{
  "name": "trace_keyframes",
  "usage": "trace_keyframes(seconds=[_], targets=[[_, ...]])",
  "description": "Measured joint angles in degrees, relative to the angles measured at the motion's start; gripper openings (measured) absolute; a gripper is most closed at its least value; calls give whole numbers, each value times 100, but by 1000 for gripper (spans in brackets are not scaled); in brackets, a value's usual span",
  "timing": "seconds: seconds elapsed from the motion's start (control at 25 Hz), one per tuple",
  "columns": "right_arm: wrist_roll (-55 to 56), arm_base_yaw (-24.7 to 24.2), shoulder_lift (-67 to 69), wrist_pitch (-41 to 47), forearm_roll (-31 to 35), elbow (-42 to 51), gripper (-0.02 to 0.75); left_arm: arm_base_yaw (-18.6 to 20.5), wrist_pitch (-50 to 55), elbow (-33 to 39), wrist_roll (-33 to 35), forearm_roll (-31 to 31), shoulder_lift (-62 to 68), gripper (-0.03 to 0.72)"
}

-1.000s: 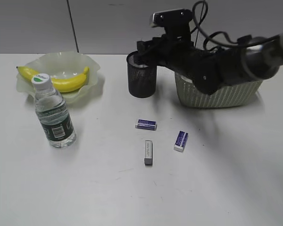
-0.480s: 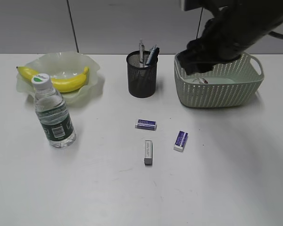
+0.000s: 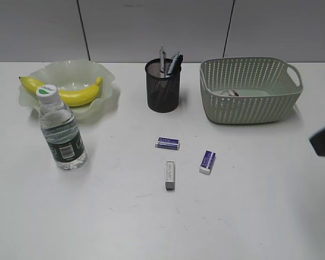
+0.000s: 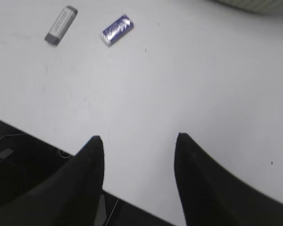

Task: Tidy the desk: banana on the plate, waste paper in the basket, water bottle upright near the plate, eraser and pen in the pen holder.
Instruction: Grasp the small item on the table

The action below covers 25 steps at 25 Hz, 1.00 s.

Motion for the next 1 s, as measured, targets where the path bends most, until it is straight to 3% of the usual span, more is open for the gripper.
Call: trace_keyframes(seconds=[0.32, 0.76, 1.0], targets=[[-11, 0, -2637, 830, 0, 1487, 391, 0, 0, 0, 0, 5, 0, 382], [-34, 0, -5532, 903, 0, 2049, 391, 0, -37, 0, 0, 36, 10, 382], [-46, 0, -6274, 896, 0, 2049, 391, 0, -1454, -314, 0, -686, 1066, 382]])
